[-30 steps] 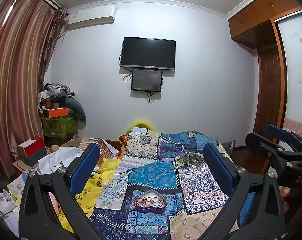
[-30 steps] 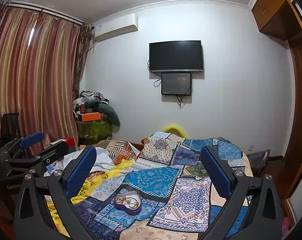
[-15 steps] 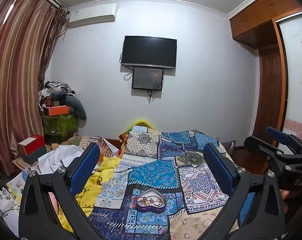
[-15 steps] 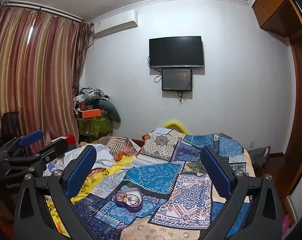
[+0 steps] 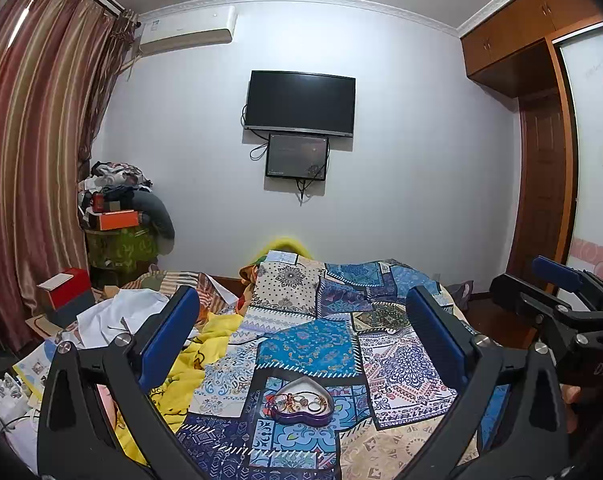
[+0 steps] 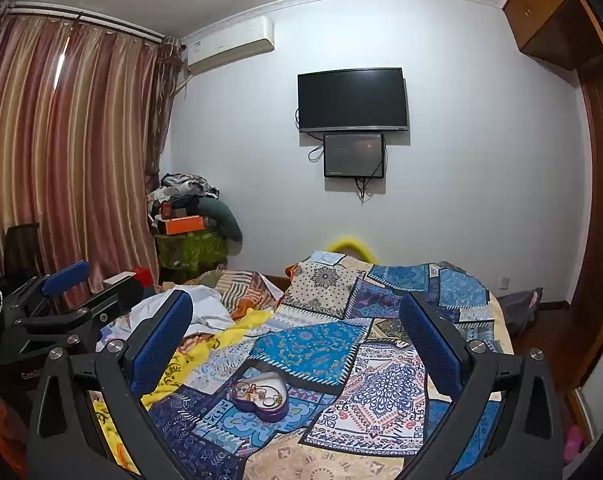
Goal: Organize jewelry
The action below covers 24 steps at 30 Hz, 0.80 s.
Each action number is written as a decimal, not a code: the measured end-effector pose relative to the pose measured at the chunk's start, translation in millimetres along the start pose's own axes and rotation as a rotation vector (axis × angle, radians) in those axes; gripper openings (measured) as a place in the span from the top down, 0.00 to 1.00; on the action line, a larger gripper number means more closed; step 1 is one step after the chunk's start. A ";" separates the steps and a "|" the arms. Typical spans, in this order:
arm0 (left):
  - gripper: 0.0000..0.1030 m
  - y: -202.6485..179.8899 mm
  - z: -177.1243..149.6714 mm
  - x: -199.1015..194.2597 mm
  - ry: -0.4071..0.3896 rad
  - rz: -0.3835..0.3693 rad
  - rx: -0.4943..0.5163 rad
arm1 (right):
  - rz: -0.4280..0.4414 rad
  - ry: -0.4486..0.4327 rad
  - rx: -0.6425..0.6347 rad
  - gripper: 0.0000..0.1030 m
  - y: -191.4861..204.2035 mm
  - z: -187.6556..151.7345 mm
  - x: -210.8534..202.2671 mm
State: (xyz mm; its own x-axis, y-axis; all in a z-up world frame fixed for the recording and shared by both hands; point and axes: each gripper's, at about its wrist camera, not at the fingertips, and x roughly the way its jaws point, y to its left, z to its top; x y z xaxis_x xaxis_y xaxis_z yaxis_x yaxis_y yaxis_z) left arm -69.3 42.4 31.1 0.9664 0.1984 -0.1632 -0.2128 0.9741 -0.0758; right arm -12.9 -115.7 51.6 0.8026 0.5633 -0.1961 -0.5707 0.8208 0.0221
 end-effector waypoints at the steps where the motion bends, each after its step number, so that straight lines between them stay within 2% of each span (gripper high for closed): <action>1: 0.00 -0.4 -0.2 0.7 0.004 -0.003 0.002 | 0.001 -0.001 -0.001 0.00 0.3 0.5 -0.2; 24: 0.00 -3.7 -1.8 6.4 0.018 -0.030 0.012 | -0.002 0.010 0.011 0.00 -4.6 1.4 2.4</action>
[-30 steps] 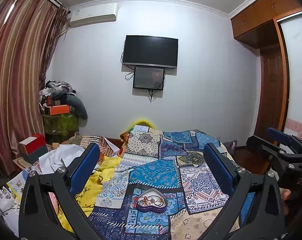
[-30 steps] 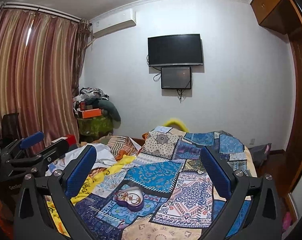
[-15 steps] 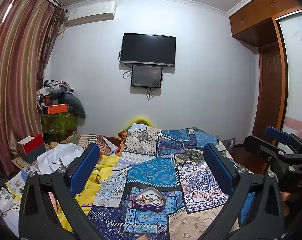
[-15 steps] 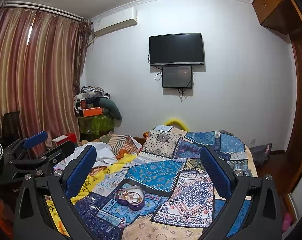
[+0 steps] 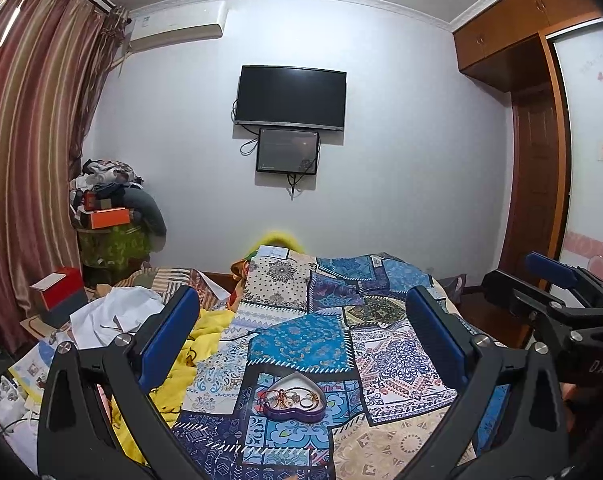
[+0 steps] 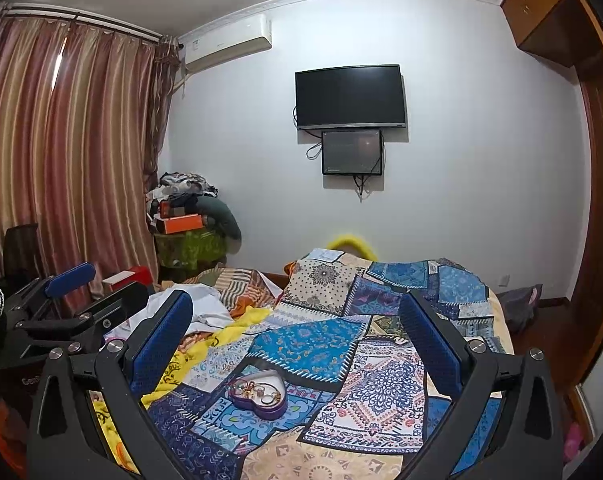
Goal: Organize jewelry
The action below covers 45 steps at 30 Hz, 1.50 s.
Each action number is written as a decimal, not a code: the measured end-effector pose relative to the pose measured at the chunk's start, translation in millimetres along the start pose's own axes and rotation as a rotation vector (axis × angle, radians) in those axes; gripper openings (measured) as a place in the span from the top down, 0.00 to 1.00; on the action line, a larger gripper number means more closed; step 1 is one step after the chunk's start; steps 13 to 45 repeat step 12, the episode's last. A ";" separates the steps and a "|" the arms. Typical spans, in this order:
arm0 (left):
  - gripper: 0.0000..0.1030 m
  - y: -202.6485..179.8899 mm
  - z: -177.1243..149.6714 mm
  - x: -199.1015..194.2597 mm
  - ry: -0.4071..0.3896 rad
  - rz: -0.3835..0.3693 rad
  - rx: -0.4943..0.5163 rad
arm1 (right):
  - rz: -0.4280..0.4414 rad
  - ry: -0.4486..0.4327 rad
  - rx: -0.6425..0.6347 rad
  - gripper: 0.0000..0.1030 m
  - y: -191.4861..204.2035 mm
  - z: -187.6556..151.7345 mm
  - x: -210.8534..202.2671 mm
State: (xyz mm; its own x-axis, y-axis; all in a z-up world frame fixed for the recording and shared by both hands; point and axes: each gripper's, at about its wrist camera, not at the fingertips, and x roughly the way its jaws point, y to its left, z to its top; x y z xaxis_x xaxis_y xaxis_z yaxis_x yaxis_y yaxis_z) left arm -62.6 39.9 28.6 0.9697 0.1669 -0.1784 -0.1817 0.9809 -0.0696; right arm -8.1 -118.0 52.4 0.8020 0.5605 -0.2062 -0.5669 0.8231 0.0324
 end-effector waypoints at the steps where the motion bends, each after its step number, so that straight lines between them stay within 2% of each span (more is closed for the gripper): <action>1: 0.00 -0.2 -0.2 -0.1 -0.001 0.002 0.000 | 0.000 0.000 0.001 0.00 -0.1 0.1 0.2; 45: 0.00 -0.3 -1.1 0.2 -0.001 0.003 0.001 | 0.000 0.000 0.009 0.00 -2.3 -1.1 1.6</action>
